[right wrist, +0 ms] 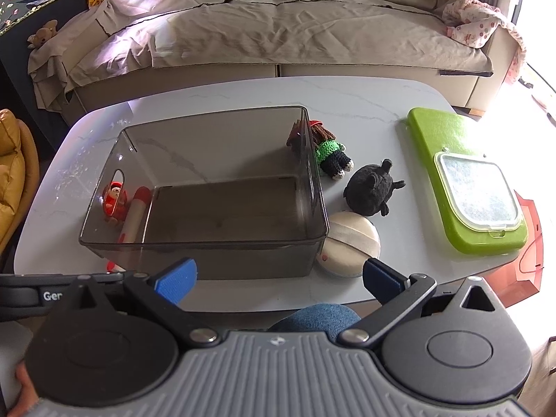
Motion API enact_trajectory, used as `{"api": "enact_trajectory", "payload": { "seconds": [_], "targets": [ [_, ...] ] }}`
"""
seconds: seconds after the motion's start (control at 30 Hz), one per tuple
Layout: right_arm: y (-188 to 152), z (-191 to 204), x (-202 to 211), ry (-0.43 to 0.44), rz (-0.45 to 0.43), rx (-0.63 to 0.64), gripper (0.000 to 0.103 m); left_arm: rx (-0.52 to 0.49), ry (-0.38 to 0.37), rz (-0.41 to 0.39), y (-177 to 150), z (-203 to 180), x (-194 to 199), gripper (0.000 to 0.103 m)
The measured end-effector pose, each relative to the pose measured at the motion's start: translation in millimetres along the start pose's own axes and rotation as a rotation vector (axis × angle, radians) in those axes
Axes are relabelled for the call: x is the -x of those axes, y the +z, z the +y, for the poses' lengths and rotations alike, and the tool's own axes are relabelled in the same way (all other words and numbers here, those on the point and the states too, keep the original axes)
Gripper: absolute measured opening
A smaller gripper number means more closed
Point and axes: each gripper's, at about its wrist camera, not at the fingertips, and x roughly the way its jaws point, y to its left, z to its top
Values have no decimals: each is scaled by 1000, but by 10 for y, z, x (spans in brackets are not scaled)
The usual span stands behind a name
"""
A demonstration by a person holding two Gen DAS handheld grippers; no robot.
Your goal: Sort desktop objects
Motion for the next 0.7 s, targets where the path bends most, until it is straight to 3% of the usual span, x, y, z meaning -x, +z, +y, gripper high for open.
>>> {"api": "enact_trajectory", "payload": {
  "seconds": [0.7],
  "targets": [
    [-17,-14,-12,7,1,-12,103,7,0,3,-6,11,-24,103]
  ]
}}
